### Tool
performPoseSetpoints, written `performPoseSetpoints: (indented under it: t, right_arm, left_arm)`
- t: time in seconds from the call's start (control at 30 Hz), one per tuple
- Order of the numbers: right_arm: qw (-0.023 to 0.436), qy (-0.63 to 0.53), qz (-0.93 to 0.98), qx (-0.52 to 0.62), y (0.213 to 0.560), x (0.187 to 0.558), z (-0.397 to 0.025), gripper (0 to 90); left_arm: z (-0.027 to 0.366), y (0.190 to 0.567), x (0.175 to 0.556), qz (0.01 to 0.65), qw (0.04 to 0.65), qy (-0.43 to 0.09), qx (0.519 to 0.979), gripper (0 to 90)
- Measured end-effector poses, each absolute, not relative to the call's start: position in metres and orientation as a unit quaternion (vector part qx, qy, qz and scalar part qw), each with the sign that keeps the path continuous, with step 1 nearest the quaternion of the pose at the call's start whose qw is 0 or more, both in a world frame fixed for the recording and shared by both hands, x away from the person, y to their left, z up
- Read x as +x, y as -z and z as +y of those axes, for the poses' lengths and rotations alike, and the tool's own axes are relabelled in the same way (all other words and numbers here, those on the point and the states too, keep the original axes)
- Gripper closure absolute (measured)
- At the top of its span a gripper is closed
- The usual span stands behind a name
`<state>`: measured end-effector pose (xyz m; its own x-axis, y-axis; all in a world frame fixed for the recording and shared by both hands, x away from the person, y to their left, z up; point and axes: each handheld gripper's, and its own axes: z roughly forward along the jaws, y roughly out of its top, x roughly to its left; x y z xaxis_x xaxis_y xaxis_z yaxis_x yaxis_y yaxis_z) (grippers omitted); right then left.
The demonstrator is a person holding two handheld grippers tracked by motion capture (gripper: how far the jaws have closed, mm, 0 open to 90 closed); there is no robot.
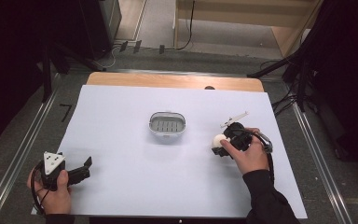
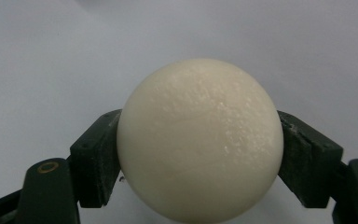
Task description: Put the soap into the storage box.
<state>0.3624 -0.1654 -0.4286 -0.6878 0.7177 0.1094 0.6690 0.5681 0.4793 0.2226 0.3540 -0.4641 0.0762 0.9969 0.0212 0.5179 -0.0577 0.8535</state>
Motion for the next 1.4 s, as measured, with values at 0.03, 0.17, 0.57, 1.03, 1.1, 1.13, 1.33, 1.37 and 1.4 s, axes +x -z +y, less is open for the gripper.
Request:
performPoseSetpoints:
  t: [0.03,0.17,0.57,1.03,1.1,1.13,1.33,1.37,1.4]
  right_arm:
    - [0.048,-0.251,0.884,0.391,0.428,0.363,-0.164,24.1]
    - [0.046,-0.249,0.887,0.385,0.424,0.365,-0.159,24.1]
    - [0.034,-0.257,0.887,0.382,0.417,0.373,-0.152,24.2]
    - [0.036,-0.26,0.889,0.375,0.411,0.377,-0.141,24.2]
    - [0.037,-0.259,0.891,0.371,0.41,0.379,-0.14,24.2]
    - [0.035,-0.26,0.89,0.373,0.409,0.379,-0.14,24.2]
    - [0.029,-0.27,0.886,0.376,0.404,0.382,-0.142,24.2]
    - [0.031,-0.27,0.886,0.376,0.403,0.382,-0.141,24.2]
    - [0.033,-0.27,0.887,0.374,0.402,0.383,-0.141,24.2]
  left_arm:
    - [0.354,0.464,0.223,0.589,0.352,-0.34,0.643,0.2]
    - [0.354,0.464,0.223,0.59,0.352,-0.339,0.643,0.2]
    - [0.354,0.464,0.223,0.591,0.351,-0.338,0.643,0.1]
    - [0.355,0.464,0.223,0.591,0.353,-0.337,0.643,0.1]
    - [0.355,0.464,0.223,0.59,0.353,-0.338,0.642,0.2]
    - [0.354,0.464,0.223,0.59,0.353,-0.338,0.642,0.1]
    - [0.355,0.464,0.223,0.591,0.351,-0.338,0.643,0.2]
    - [0.354,0.464,0.223,0.591,0.352,-0.338,0.643,0.1]
    - [0.354,0.464,0.223,0.591,0.352,-0.339,0.642,0.1]
